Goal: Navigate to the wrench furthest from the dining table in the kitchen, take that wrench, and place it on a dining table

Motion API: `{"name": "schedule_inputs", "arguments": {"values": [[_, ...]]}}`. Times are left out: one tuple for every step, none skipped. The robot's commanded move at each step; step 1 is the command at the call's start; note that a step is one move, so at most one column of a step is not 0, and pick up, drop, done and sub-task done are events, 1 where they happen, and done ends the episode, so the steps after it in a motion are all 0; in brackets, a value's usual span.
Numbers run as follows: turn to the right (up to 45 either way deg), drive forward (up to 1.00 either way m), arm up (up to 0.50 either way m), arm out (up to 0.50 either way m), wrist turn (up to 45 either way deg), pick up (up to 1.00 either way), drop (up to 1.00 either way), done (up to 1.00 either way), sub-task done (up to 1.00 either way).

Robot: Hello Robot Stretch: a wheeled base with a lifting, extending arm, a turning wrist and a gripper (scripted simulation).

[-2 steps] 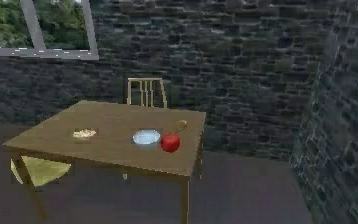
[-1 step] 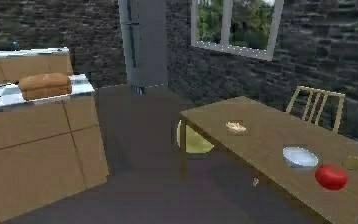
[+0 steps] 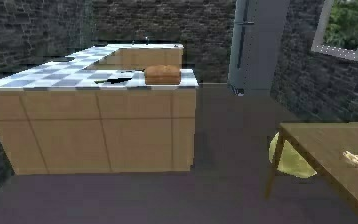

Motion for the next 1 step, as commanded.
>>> {"name": "schedule_inputs", "arguments": {"values": [[0.0, 1.0, 0.0, 0.0, 0.0, 0.0, 0.0, 0.0, 0.0]]}}
